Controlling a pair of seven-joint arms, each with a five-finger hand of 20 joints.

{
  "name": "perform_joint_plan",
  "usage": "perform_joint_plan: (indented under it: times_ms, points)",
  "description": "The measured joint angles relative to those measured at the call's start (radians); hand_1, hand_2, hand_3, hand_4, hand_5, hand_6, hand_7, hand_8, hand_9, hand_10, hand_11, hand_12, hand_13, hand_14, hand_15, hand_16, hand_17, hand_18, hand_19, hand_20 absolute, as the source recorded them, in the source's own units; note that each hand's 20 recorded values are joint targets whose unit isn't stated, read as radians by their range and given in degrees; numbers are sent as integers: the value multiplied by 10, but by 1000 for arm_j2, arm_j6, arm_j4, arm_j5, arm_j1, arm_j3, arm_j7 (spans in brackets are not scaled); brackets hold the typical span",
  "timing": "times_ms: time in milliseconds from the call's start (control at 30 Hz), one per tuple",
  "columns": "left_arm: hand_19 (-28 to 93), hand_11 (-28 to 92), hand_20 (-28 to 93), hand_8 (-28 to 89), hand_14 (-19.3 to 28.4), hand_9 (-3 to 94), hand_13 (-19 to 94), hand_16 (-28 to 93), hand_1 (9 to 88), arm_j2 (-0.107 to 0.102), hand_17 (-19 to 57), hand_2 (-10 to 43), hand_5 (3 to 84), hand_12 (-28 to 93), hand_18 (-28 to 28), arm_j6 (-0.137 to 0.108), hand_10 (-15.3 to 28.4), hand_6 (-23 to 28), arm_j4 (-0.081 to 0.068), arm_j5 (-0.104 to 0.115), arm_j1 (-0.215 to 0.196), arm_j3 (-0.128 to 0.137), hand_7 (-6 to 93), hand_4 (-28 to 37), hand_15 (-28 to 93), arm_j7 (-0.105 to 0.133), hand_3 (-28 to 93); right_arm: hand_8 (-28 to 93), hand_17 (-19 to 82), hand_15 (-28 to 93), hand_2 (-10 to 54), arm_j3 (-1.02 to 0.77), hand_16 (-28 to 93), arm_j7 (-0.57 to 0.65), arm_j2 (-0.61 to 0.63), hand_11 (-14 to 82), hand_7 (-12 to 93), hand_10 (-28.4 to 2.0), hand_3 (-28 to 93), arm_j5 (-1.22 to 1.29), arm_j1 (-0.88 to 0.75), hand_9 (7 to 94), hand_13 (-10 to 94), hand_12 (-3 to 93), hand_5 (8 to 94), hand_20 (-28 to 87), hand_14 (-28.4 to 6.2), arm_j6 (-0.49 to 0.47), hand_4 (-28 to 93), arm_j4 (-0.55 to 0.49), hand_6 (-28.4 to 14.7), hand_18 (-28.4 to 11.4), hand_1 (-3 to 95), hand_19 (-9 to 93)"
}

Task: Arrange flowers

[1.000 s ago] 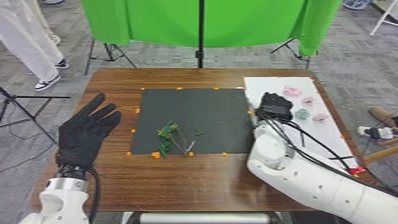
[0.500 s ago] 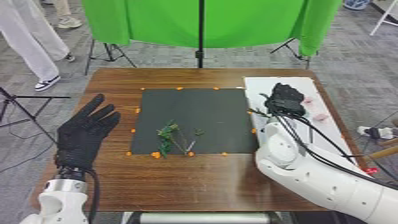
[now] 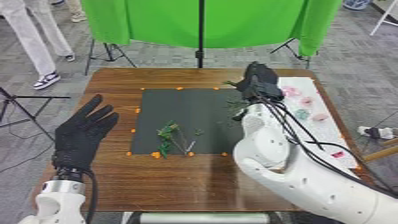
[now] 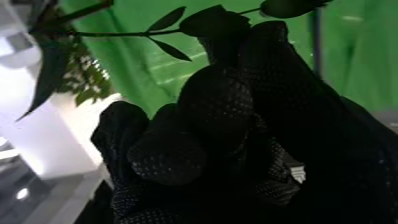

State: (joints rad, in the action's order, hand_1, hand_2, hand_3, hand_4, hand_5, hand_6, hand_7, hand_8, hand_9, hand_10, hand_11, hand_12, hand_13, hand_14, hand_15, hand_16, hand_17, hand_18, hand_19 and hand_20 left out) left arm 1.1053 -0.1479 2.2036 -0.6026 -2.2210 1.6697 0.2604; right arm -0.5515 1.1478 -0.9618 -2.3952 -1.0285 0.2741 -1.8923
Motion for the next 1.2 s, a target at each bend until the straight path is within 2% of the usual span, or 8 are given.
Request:
perform_joint_plan:
  times_ms: [233,400,700,867,1200]
  points:
    - [580,256,39,-97,275,374,272,-84,260,7,-85,75,400,112,281,1,207,99,0,-2,1,5,133,-202,538,-17,799,112,438,856,-95,-22,201,5,-83,571,258,-128,808,7,-91,898,796,265,937,749,-134,-24,-283,-18,-53,-278,537,932]
    - [580,256,38,-97,275,374,272,-84,260,15,-85,75,400,112,281,1,207,99,1,-4,2,6,133,-202,537,-31,799,115,441,856,-95,-53,200,17,-132,579,251,-128,802,72,-161,894,796,257,937,750,-132,-93,-283,14,-52,-279,532,932]
    - [579,257,38,-97,274,374,272,-84,260,26,-85,75,400,113,281,2,207,99,2,-11,13,6,133,-202,536,-52,800,112,448,855,-95,-43,194,61,-140,608,232,-118,758,103,-203,885,798,241,936,745,-127,-150,-283,79,-40,-275,533,932]
    - [580,257,38,-97,275,374,272,-83,261,27,-85,76,400,112,281,2,207,99,4,-11,13,6,133,-203,537,-55,800,126,455,858,-95,-77,192,76,-142,617,236,-119,757,114,-218,892,801,239,937,748,-130,-186,-282,79,-35,-276,508,932]
    - [580,257,39,-97,275,374,272,-84,260,24,-85,75,400,112,281,6,207,99,2,-11,22,-6,133,-201,537,-51,801,80,482,850,-82,-69,199,124,-148,601,281,-117,787,121,-194,928,833,238,937,758,-130,-155,-280,108,-24,-283,469,932]
